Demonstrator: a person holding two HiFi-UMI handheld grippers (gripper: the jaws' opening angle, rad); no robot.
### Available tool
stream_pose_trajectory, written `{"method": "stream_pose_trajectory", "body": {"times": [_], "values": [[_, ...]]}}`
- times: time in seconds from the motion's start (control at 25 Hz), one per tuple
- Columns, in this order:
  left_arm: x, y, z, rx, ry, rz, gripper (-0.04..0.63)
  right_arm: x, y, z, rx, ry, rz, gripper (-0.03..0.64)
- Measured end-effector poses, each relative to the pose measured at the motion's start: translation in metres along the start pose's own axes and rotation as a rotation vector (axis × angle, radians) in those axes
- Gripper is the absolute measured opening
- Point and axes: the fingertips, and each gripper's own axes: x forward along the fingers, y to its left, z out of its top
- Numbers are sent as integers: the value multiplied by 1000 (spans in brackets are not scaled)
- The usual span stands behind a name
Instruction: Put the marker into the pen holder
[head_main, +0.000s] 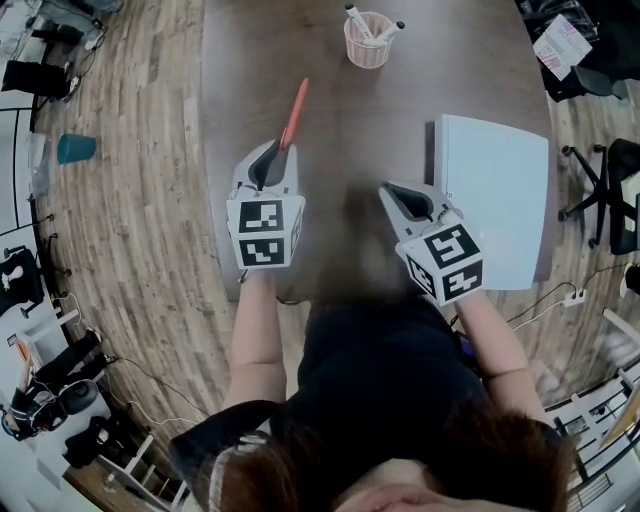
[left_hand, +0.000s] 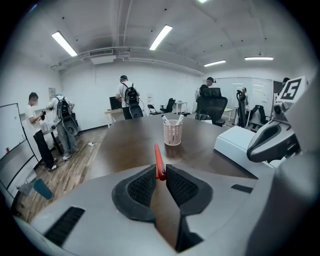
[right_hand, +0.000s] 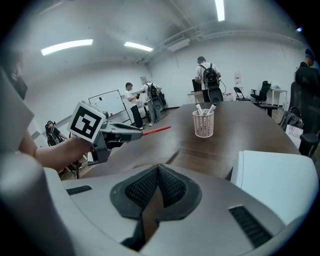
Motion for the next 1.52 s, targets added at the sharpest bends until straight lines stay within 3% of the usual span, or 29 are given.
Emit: {"method": "stream_pose_trajectory", "body": {"times": [0.28,0.68,1.16,1.52], "values": [[-34,-21,40,76,-56,-51,77,-19,5,5,-10,-41,-14,15],[-49,-39,113,276,-98,-117,77,-43,2,17,-22,-105,-45,15],[6,-46,140,474,73,-206,77,-50,-15,34,-30,-127,-86,15],[38,-37,138,532,124,-137,77,-31,-37,39,6,-121,-93,15]]}}
